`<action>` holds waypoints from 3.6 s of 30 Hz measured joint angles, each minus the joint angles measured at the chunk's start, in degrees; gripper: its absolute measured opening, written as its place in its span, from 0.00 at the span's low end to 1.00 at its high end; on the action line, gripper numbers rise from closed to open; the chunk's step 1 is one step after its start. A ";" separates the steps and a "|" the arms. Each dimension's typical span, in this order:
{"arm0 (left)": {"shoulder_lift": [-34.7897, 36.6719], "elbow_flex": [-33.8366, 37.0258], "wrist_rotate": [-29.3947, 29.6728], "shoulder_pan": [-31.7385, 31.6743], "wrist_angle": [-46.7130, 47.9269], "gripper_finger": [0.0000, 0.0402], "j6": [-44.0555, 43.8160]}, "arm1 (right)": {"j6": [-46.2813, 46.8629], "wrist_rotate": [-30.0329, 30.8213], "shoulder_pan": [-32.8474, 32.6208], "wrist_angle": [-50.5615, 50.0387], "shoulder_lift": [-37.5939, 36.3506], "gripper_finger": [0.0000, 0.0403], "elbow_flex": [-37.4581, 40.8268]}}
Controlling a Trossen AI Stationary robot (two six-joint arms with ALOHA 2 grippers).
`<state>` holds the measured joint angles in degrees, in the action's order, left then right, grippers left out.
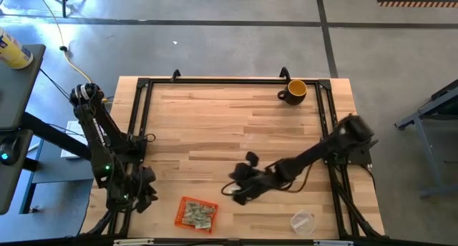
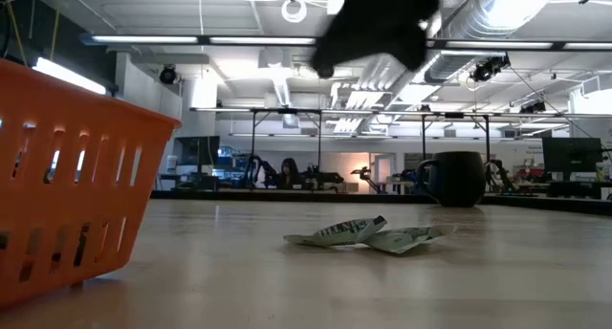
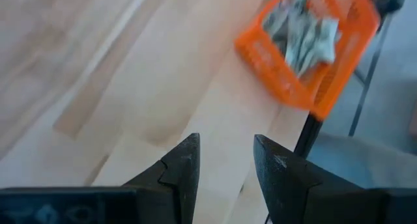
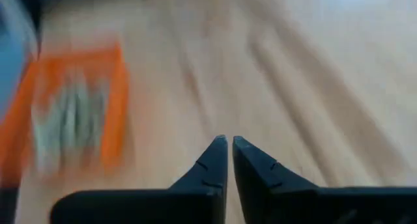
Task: Pick and place items into bin
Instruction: Put the right white stevia packet into the orange bin, then put the white stevia packet into the orange bin
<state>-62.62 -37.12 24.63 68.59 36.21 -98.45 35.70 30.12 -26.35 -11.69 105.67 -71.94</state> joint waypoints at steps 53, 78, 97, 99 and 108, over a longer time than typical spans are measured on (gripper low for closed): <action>-0.32 0.00 5.76 -9.71 0.24 0.45 -1.86 | -36.24 -27.46 2.23 -19.63 9.88 0.25 -2.47; -0.32 0.00 5.26 -9.71 -0.08 0.45 6.48 | -29.55 -36.69 2.91 -22.84 20.14 0.03 -35.76; -0.32 0.00 -0.08 -9.69 -0.11 0.45 16.15 | -22.44 -22.35 -0.31 -39.05 35.59 0.50 -59.63; -0.32 0.00 -0.09 -9.71 -0.17 0.45 16.15 | -23.34 -17.67 -0.96 -44.98 35.15 0.57 -59.60; -0.32 0.00 2.42 -9.71 -0.25 0.45 14.08 | -27.59 -18.02 -2.51 -54.29 33.15 0.59 -54.44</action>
<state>-62.94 -37.12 27.05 58.87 35.95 -84.37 8.12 12.10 -28.86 -65.98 138.81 -126.38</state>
